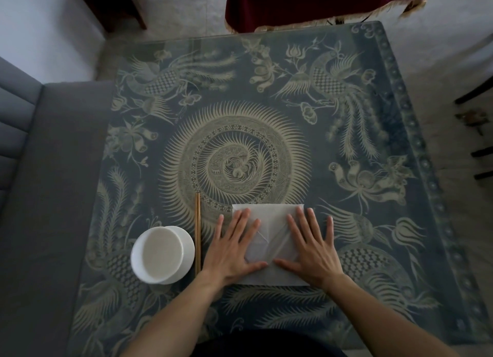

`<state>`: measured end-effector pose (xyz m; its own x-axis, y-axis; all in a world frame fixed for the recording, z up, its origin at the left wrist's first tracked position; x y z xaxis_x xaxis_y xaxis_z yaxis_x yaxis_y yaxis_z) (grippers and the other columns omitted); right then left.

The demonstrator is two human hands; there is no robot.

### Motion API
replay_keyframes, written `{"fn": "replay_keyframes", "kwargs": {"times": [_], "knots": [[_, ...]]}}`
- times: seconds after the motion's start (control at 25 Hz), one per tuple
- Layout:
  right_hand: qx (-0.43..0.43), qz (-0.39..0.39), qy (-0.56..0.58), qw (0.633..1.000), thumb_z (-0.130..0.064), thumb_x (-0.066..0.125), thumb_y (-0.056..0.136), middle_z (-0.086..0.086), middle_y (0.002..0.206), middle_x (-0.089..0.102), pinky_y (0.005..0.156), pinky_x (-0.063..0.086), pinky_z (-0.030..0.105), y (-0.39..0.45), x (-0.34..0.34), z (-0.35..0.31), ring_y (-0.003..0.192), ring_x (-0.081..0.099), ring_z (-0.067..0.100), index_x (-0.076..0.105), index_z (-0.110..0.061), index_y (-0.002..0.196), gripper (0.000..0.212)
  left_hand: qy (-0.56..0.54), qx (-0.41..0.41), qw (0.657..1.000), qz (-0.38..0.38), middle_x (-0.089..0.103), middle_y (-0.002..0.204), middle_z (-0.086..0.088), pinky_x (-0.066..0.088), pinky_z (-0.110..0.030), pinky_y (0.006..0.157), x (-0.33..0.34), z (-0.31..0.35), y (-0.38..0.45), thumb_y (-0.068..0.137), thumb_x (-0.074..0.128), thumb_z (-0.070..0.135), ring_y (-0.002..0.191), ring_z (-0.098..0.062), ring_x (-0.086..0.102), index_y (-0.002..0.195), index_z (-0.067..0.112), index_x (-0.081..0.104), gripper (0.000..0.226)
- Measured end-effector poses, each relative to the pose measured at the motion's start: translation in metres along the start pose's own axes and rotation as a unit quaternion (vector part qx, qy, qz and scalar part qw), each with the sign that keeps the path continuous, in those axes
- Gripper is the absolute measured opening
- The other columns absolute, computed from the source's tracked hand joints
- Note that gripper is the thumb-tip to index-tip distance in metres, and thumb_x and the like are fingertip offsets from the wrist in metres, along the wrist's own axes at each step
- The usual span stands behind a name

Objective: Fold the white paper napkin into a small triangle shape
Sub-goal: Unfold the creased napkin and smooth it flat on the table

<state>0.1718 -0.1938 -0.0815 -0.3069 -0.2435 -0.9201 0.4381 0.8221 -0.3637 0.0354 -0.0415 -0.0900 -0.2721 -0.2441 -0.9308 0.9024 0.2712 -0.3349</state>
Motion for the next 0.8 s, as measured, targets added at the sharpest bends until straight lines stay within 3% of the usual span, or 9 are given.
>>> {"fn": "replay_keyframes", "kwargs": {"times": [0.36,0.6,0.68,0.8], "knots": [[0.029,-0.013,0.007,0.999,-0.096,0.030,0.071,0.014,0.164,0.000,0.114,-0.006,0.067,-0.001,-0.008,0.009,0.148,-0.009,0.037,0.008,-0.013,0.156,0.121,-0.002,-0.021,1.000,0.010,-0.009,0.163,-0.016,-0.005,-0.061,0.116,-0.010,-0.002,-0.002,0.077,0.028,0.092,0.150,-0.033,-0.009,0.157,0.022,0.001,0.109],[-0.095,-0.002,0.011,0.995,-0.087,0.032,0.081,0.015,0.164,0.006,0.116,0.007,0.063,-0.002,-0.010,-0.029,0.150,-0.001,0.032,0.010,-0.006,0.155,0.112,-0.029,0.033,0.999,0.031,-0.006,0.165,-0.011,0.001,-0.058,0.117,-0.014,0.019,0.001,0.083,0.028,0.086,0.151,-0.029,-0.006,0.157,0.016,0.003,0.105],[-0.098,-0.028,0.002,0.995,-0.089,0.031,0.078,0.014,0.164,0.001,0.116,0.010,0.061,-0.001,-0.004,-0.030,0.150,-0.005,0.030,0.007,-0.006,0.155,0.116,-0.015,0.032,0.999,0.016,-0.006,0.165,-0.010,0.003,-0.057,0.117,-0.007,0.014,-0.001,0.082,0.026,0.088,0.151,-0.027,-0.007,0.157,0.014,0.003,0.108],[-0.072,-0.052,0.001,0.996,-0.096,0.029,0.069,0.014,0.163,-0.009,0.118,0.004,0.060,0.000,0.000,-0.020,0.149,-0.013,0.029,-0.003,-0.009,0.155,0.127,-0.006,0.021,1.000,-0.002,-0.004,0.165,-0.009,0.002,-0.058,0.117,-0.004,0.002,-0.002,0.079,0.025,0.091,0.151,-0.026,-0.005,0.157,0.014,0.005,0.111]]}}
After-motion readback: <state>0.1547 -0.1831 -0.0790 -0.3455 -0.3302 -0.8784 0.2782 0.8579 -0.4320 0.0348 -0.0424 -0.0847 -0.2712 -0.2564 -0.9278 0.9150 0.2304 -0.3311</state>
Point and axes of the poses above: each hand's wrist, its own y-axis towards the middle knuckle, its own x-axis out of the palm, z = x × y, the point moved 6 cm from there along y, towards the middle knuckle
